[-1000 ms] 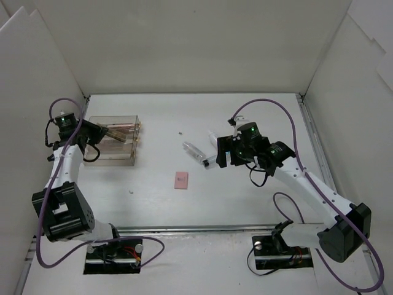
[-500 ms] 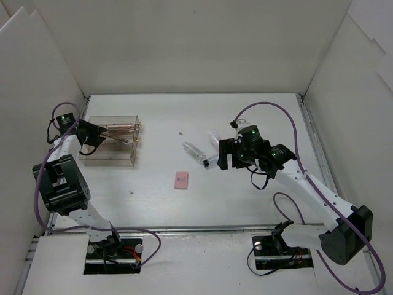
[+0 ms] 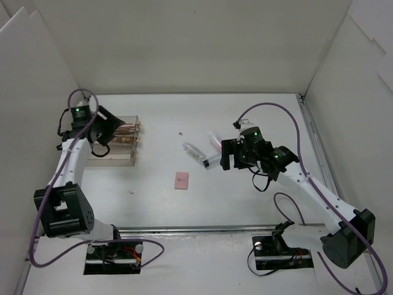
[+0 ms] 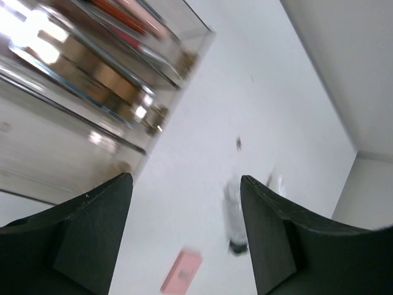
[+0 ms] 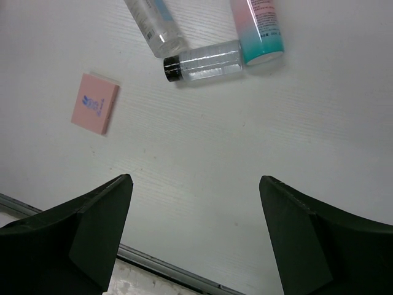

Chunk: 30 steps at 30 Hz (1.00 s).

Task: Organize the makeup

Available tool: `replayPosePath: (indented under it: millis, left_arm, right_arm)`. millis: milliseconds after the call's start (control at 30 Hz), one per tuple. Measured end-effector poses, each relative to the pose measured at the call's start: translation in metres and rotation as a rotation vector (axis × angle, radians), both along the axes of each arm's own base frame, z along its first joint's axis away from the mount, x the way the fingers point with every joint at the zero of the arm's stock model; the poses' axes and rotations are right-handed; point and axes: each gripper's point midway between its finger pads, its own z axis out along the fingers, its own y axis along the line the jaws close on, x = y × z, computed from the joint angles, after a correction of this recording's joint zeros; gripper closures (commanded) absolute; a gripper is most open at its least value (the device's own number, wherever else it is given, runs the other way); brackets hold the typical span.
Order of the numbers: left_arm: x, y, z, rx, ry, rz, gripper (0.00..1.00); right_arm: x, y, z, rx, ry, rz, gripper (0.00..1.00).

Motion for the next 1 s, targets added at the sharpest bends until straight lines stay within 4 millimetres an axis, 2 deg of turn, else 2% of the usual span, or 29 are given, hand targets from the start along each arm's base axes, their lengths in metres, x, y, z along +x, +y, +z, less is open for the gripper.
replayPosePath:
  millis: [100,200,267,400,533,700,900,1000]
  left_arm:
    - [-0.020,-0.068,0.028,0.113,-0.055,-0.205,0.33]
    - [-0.047,-0.136,0.037,0.191,-0.079,-0.423,0.31]
    - [-0.068,-0.174,0.028,0.233,-0.054,-0.556,0.30]
    - [-0.099,-0.218,-0.009,0.297,0.059,-0.715,0.30]
    - [-0.124,-0.245,-0.055,0.340,0.182,-0.819,0.31]
    - [-0.143,-0.259,-0.103,0.392,0.316,-0.884,0.32]
    - [-0.156,-0.265,-0.146,0.450,0.436,-0.901,0.35]
    - [-0.154,-0.265,-0.152,0.462,0.454,-0.882,0.37]
  right_arm:
    - [0.000,-0.004,0.002,-0.008,-0.013,-0.004,0.18]
    - [0.002,-0.008,0.003,-0.013,-0.024,-0.009,0.18]
    - [0.001,-0.009,0.002,-0.018,-0.025,-0.006,0.18]
    - [-0.002,-0.013,-0.003,-0.031,-0.021,0.002,0.18]
    - [-0.005,-0.015,-0.004,-0.033,-0.023,0.004,0.18]
    - [-0.012,-0.022,-0.003,-0.022,-0.038,-0.003,0.18]
    - [-0.023,-0.029,-0.001,-0.012,-0.050,-0.002,0.18]
    - [-0.027,-0.031,0.002,-0.006,-0.060,-0.003,0.18]
